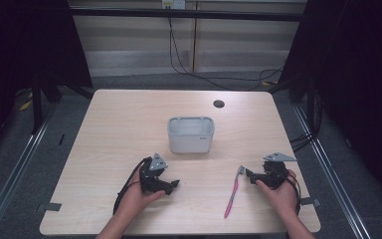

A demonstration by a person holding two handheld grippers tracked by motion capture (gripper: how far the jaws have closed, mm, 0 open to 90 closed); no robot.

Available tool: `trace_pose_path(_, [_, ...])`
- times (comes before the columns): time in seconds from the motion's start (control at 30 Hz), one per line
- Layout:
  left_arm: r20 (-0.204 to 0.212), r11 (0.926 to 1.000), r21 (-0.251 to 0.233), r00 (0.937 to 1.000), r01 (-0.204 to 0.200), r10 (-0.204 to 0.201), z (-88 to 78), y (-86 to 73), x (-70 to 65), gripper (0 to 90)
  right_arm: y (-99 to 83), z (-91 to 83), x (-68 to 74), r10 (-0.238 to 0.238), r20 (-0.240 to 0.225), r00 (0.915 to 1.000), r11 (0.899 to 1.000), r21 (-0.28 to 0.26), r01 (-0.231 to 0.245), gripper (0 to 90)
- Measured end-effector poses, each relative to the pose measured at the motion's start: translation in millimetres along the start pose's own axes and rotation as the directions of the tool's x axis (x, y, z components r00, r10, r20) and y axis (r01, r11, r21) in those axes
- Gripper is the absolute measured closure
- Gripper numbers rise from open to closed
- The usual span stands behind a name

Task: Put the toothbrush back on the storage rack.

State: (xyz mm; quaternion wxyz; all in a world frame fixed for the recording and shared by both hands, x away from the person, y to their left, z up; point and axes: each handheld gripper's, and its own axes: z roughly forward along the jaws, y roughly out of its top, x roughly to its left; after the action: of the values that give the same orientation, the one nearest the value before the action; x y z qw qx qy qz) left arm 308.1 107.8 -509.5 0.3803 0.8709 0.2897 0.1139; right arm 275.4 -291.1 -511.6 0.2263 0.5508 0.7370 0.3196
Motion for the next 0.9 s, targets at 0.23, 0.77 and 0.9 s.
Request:
trace_pose_path(0.23, [0.0, 1.0, 0.0, 1.0, -0.001, 0.001, 0.0, 0.0, 0.0, 15.9, 7.5, -5.5, -2.7, 0.031, -0.035, 0.9989, 0.997, 0.079, -0.028, 22.0])
trace_pose_path(0.77, [0.0, 1.0, 0.001, 1.0, -0.001, 0.001, 0.0, 0.0, 0.1, 15.9, 39.7, -17.6, 10.5, 0.163, -0.133, 0.9775, 0.973, 0.185, -0.137, 43.2])
trace_pose_path(0.9, [0.0, 1.0, 0.001, 1.0, 0.0, 0.0, 0.0, 0.0, 0.1, 15.9, 42.3, -18.8, 16.8, 0.213, -0.137, 0.9673, 0.953, 0.246, -0.175, 48.4])
